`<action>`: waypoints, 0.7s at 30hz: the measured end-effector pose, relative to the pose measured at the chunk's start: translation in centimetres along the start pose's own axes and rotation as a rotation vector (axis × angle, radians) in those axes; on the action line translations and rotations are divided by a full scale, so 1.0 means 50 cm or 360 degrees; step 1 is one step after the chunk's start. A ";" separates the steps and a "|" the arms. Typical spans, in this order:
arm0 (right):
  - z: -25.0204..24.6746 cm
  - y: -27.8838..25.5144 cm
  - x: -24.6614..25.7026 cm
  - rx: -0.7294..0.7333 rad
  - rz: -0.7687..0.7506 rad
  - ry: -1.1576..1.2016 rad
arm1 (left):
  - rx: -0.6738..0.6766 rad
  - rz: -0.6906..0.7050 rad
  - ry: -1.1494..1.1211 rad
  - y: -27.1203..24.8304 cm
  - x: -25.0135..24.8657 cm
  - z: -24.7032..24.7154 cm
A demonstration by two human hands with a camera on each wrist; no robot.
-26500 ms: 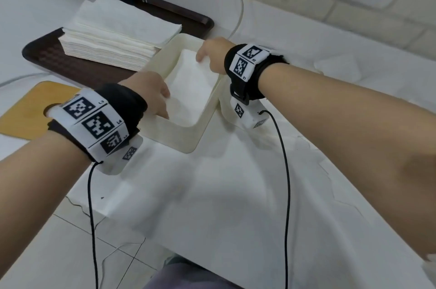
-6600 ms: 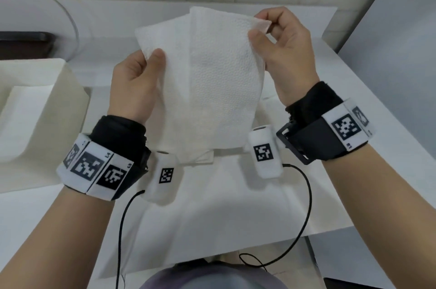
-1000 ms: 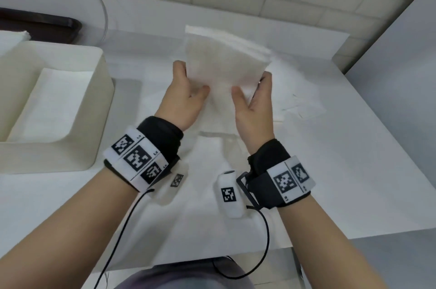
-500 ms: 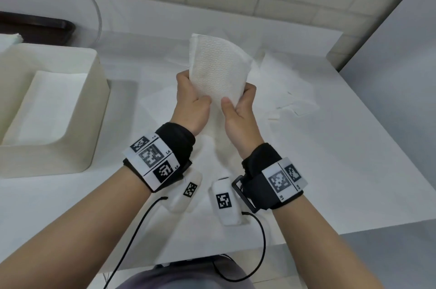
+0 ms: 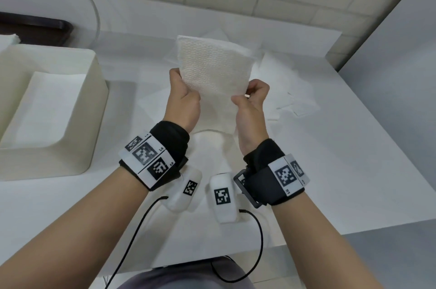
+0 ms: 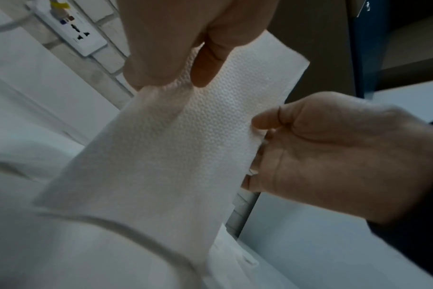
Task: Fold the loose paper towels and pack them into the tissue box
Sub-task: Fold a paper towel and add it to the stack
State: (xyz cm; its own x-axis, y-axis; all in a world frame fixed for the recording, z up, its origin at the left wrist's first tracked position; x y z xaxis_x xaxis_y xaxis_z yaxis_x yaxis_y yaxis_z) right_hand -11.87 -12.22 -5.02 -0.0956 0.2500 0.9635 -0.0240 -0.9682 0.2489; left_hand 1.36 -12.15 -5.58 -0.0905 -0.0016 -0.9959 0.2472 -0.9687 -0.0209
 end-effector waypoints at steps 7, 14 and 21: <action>0.013 -0.001 -0.007 0.0115 0.0077 0.0057 | 0.0072 0.0012 0.0085 0.001 0.001 0.004; 0.032 -0.005 -0.020 0.0311 0.0039 -0.0241 | 0.0088 -0.0028 0.0111 0.007 0.007 0.000; 0.027 0.019 0.136 0.0364 -0.0768 -0.0694 | 0.0003 -0.0079 0.0072 0.003 0.006 -0.016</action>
State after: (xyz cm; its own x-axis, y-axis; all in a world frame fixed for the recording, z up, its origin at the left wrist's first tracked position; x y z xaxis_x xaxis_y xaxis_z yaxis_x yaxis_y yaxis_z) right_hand -11.18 -11.44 1.90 0.2835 0.6771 0.6791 0.2519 -0.7359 0.6285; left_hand 2.14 -12.10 -5.93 -0.0589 0.0577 -0.9966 0.2417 -0.9678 -0.0703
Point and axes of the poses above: each hand's wrist, its own y-axis towards the middle knuckle, its own z-axis out of the palm, x = y × z, the point moved 9 cm from there along y, towards the middle knuckle, and after that the axes turned 10 degrees about -z, right-handed, at the moved point
